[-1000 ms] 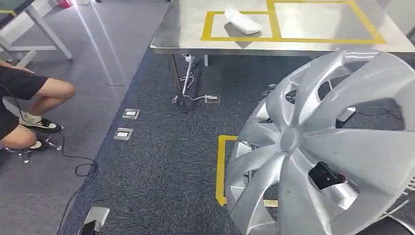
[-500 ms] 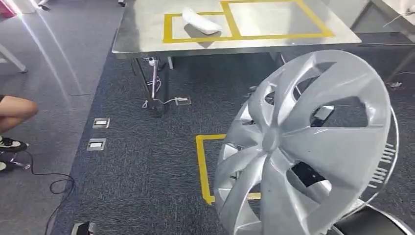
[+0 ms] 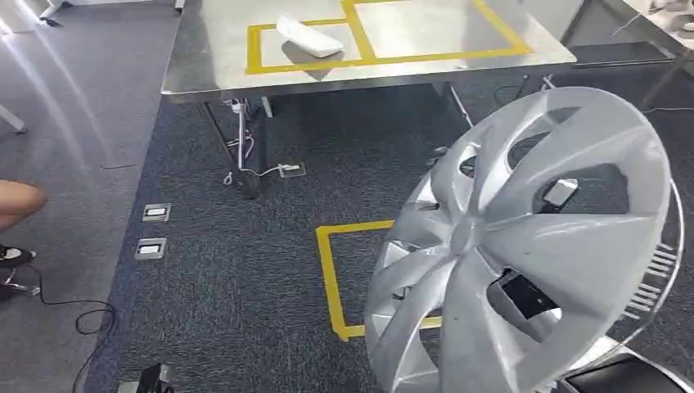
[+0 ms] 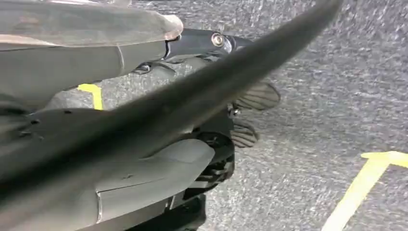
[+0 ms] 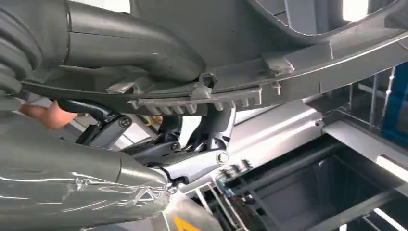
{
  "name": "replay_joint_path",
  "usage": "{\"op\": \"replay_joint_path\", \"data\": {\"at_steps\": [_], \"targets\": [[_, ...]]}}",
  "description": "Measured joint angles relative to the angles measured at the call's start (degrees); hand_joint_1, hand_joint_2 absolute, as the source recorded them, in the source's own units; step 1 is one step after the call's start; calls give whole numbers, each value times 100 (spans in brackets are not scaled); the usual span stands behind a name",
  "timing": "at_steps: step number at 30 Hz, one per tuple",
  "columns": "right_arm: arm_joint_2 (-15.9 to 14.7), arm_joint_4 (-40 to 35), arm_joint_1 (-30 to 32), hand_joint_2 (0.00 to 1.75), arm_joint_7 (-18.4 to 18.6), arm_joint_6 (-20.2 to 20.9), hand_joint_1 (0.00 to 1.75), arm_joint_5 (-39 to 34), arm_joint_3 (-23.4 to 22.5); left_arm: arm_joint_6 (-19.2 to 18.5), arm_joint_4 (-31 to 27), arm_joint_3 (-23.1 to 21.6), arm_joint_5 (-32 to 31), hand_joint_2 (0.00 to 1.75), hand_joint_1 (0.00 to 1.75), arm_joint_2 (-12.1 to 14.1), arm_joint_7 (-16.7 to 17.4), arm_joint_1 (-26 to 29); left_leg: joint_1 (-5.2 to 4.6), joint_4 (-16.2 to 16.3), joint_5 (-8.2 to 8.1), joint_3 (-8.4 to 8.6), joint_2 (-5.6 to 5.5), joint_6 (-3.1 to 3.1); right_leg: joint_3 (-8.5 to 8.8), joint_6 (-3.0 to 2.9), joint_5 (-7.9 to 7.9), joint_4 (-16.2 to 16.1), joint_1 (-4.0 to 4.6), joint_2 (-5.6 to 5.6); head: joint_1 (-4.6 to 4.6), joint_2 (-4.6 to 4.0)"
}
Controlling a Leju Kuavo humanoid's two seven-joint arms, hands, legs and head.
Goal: Take the parts from the cabinet and place them on the table.
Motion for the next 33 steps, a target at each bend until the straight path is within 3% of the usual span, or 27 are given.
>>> {"op": "replay_joint_path", "data": {"at_steps": [1, 3, 4, 5, 6, 7, 9, 10, 11, 12, 13, 17, 25, 33], "targets": [[0, 2, -24, 175, 0, 0, 175, -4, 2, -2, 0, 0, 0, 175, 0, -2, 0, -4, -2, 254, -187, -117, -109, -12, -11, -28, 16, -8, 0, 33, -48, 0], [0, 9, -36, 175, 0, -2, 175, -11, 15, -4, 0, 0, -7, 175, 0, -7, 2, 1, 4, 1254, -652, -584, -208, -27, -38, -64, 30, -8, 6, 68, -149, 0], [0, 18, -28, 175, 2, -9, 175, -13, 17, -4, 0, 0, -17, 175, 0, -13, 11, 13, 2, 1680, -788, -798, -220, -31, -49, -72, 33, -7, 14, 90, -166, 0], [0, 26, -14, 175, 4, -31, 175, -24, 20, -4, 0, 0, -20, 175, 0, -15, 20, 24, 3, 1845, -774, -899, -224, -30, -52, -79, 38, -7, 21, 120, -192, 0], [0, 31, -1, 175, 20, -41, 175, -39, 20, -4, 0, 0, -33, 175, 0, -15, 31, 25, 3, 1709, -632, -846, -224, -19, -51, -81, 39, -6, 21, 146, -210, 0], [0, 31, 6, 175, 37, -46, 175, -55, 20, -2, 0, -2, -42, 175, 0, -15, 41, 27, 2, 1341, -397, -676, -225, -1, -48, -80, 40, -5, 23, 174, -229, 0], [0, 28, 5, 175, 61, -55, 175, -76, 24, 4, 0, -2, -57, 175, 0, 0, 70, 15, 0, 198, 141, -131, -259, 64, -35, -71, 41, -1, 23, 218, -271, 0], [0, 28, 4, 175, 66, -55, 175, -79, 28, 7, 0, -2, -63, 175, 0, 15, 77, -1, -19, -68, 109, -6, -302, 77, -60, -47, 42, 6, 54, 227, -286, 0], [0, 28, 6, 175, 72, -59, 175, -79, 31, 9, 0, -2, -66, 175, 0, 15, 85, -14, -25, -105, 131, -30, -294, 82, -77, -20, 49, 18, 53, 237, -271, 0], [-2, 31, 16, 175, 79, -63, 175, -74, 37, 9, 0, -2, -72, 175, 0, 9, 87, -15, 2, -137, 128, -24, -292, 51, -89, -67, -16, 38, 84, 233, -251, 0], [-2, 31, 34, 175, 94, -63, 175, -63, 48, 9, 0, -2, -81, 175, 0, 7, 90, -12, -13, -134, 121, -8, -291, 42, -81, -77, 1, 35, 69, 231, -236, 0], [0, 46, 41, 175, 90, -107, 175, 63, 129, 35, 0, -2, -101, 175, 0, 11, 87, -12, -47, -131, 123, -7, -293, 67, -57, -27, 22, 3, 35, 230, -188, 0], [0, 92, 43, 175, 33, -105, 175, 103, 295, 59, 0, -2, -103, 175, 0, 22, 83, -15, -58, -124, 101, -8, -293, 107, -45, 3, 14, -20, 21, 230, -155, 0], [0, 175, 38, 175, -46, -103, 175, 79, 413, 112, 0, -2, -120, 175, 0, 61, 24, -11, -56, -125, 98, -7, -294, 108, -46, 17, 5, -21, 22, 229, -151, 0]]}}
